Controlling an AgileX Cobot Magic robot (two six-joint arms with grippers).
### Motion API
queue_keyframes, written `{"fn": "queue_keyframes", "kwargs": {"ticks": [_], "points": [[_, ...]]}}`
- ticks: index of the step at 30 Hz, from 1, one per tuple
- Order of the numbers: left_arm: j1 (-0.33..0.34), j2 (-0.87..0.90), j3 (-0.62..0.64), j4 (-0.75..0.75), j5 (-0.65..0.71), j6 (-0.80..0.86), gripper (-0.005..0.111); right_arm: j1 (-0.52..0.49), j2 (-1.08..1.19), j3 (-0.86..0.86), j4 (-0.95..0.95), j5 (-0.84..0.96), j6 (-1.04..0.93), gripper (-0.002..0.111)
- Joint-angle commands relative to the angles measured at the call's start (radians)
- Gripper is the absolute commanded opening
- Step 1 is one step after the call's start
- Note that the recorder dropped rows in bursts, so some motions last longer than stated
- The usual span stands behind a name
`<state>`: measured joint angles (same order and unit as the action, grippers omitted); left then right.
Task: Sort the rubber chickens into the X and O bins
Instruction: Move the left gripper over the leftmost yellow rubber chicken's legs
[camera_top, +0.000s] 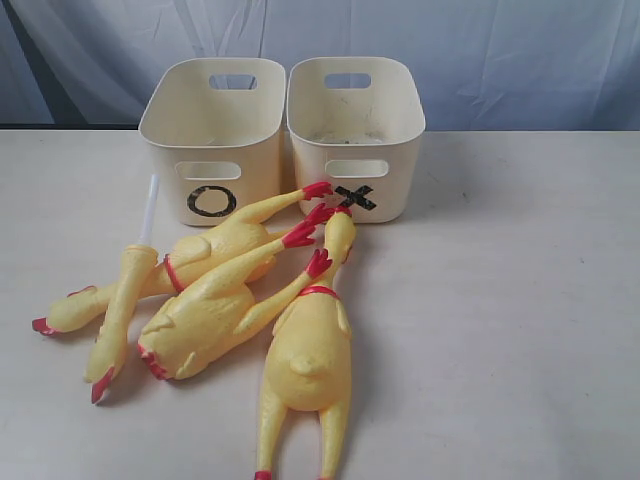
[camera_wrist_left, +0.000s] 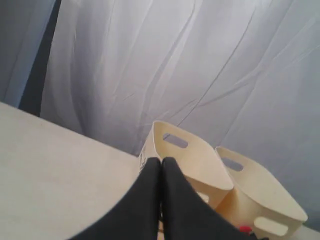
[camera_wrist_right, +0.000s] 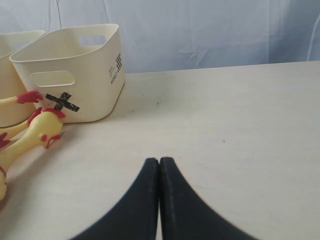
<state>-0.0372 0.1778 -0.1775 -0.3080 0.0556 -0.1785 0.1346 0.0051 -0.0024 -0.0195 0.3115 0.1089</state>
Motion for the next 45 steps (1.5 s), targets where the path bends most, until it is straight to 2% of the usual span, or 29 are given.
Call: {"fn": "queue_keyframes", "kwargs": {"ticks": [1, 7, 9, 13, 15, 24, 28, 35, 38, 42, 45], "points": [[-0.004, 0.113, -0.063, 0.037, 0.081, 0.006, 0.0, -0.005, -0.005, 0.002, -0.005, -0.006, -0.002, 0.0], [-0.004, 0.328, -0.192, 0.017, 0.229, 0.124, 0.0, -0.005, -0.005, 0.002, -0.005, -0.006, -0.002, 0.0], [-0.004, 0.407, -0.255, -0.043, 0.292, 0.228, 0.0, -0.005, -0.005, 0.002, -0.005, -0.006, -0.002, 0.0], [-0.004, 0.584, -0.365, -0.229, 0.426, 0.565, 0.0, -0.005, -0.005, 0.002, -0.005, -0.006, -0.002, 0.0], [-0.004, 0.673, -0.4, -0.244, 0.467, 0.613, 0.0, -0.005, -0.005, 0.002, -0.005, -0.006, -0.002, 0.0], [-0.004, 0.945, -0.414, -0.244, 0.414, 0.723, 0.0, -0.005, -0.005, 0.002, -0.005, -0.006, -0.002, 0.0], [-0.007, 1.016, -0.422, -0.288, 0.398, 0.8, 0.009, -0.005, -0.005, 0.002, -0.005, -0.006, -0.002, 0.0], [-0.007, 1.131, -0.48, -0.458, 0.398, 0.959, 0.044, -0.005, -0.005, 0.002, -0.005, -0.006, -0.002, 0.0], [-0.007, 1.18, -0.51, -0.501, 0.396, 0.996, 0.054, -0.005, -0.005, 0.002, -0.005, -0.006, -0.002, 0.0], [-0.007, 1.255, -0.55, -0.543, 0.408, 1.041, 0.065, -0.005, -0.005, 0.002, -0.005, -0.006, -0.002, 0.0], [-0.015, 1.31, -0.577, -0.548, 0.413, 1.057, 0.066, -0.005, -0.005, 0.002, -0.005, -0.006, -0.002, 0.0]]}}
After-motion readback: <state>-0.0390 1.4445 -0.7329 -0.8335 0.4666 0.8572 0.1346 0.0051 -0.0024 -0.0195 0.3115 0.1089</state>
